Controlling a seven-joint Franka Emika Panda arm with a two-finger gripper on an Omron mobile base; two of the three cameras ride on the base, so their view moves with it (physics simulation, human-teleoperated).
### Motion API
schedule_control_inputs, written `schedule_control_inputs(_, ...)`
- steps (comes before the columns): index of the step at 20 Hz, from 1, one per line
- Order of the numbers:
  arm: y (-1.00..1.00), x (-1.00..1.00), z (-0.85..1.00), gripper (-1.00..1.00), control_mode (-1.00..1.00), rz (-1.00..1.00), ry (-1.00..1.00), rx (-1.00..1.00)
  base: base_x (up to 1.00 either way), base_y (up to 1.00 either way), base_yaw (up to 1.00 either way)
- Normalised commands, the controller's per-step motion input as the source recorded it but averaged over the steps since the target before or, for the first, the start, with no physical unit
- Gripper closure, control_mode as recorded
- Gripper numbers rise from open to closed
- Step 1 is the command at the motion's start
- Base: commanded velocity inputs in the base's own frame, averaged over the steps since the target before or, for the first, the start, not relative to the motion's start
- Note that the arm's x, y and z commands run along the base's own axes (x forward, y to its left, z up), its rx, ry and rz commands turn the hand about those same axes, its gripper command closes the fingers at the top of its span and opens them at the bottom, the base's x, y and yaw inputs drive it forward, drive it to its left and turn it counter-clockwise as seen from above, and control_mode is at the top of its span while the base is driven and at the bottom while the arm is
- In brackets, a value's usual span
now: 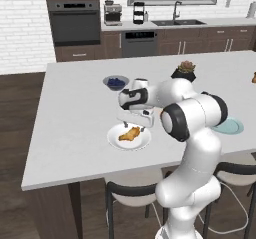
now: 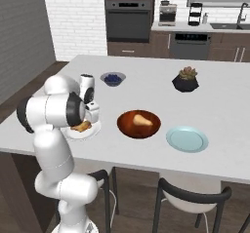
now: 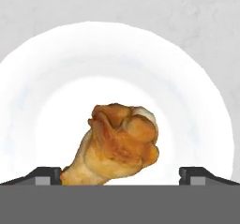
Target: Pick the chicken drumstick and squash from their plates and place them in the bowl. Then put the bowl in the fridge.
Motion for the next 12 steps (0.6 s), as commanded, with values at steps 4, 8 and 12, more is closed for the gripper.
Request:
schedule_control_inputs(4,0.05,0.41,-0.37,-1.00,-1.00,-0.04,0.00,-0.02,0.00,0.00,0.00)
schedule_control_inputs(8,0.00,0.00,-0.59,-1.00,-1.00,-0.02,0.03,0.00,0.00,0.00,0.00)
schedule_control_inputs(12,0.00,-0.05,-0.52,-1.00,-1.00,-0.02,0.01,0.00,0.00,0.00,0.00)
